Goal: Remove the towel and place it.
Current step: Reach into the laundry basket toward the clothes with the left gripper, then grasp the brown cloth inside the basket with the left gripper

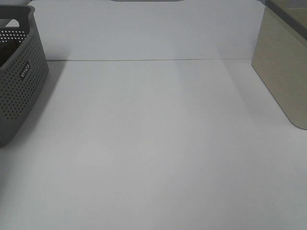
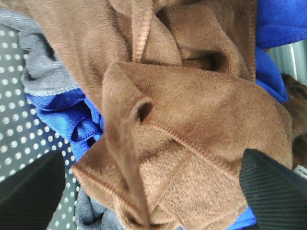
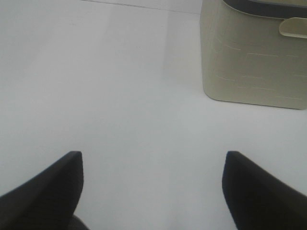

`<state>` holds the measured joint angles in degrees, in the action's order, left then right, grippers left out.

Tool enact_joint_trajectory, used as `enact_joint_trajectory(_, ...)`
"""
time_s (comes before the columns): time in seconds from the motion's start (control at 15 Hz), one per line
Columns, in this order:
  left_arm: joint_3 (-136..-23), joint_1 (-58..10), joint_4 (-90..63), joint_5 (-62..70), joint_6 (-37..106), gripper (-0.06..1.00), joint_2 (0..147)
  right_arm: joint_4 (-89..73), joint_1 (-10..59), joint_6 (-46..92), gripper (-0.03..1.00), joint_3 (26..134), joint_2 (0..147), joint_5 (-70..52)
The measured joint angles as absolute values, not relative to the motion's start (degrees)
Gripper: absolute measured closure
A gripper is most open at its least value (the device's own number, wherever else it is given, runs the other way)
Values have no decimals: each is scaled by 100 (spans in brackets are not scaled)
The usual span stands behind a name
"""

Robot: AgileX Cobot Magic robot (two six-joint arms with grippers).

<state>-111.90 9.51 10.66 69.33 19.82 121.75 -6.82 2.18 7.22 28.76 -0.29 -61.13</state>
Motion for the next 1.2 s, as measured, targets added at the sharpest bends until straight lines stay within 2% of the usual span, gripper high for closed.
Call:
enact_joint_trajectory(0.13,-11190,951,1071,6933,2074,12,12210,-682,218,722,20,2876,-29,-6113)
enact_joint_trajectory(0.2,-11196,951,1134,6927,2108,19,12210,-682,218,722,20,2876,-29,-6113)
enact_joint_trajectory(0.4,-11196,951,1295,6921,2108,57,12210,-682,218,722,20,2876,-29,-6113)
enact_joint_trajectory(0.47,-11196,951,1295,6921,2108,65,12210,-682,218,722,20,2876,-29,-6113)
enact_joint_trajectory(0.6,-11196,951,1295,6921,2108,70,12210,-682,218,722,20,2876,-29,-6113)
enact_joint_trajectory(0.8,-11196,951,1295,6835,2108,71,12210,-682,218,722,20,2876,-29,-6113)
enact_joint_trajectory(0.87,-11196,951,1295,6835,2108,74,12210,-682,218,722,20,2876,-29,-6113)
enact_joint_trajectory(1.0,-11196,951,1324,6835,2108,92,12210,-682,218,722,20,2876,-29,-6113)
enact_joint_trajectory(1.2,-11196,951,1369,6858,2108,94,12152,-682,218,722,20,2876,-29,-6113)
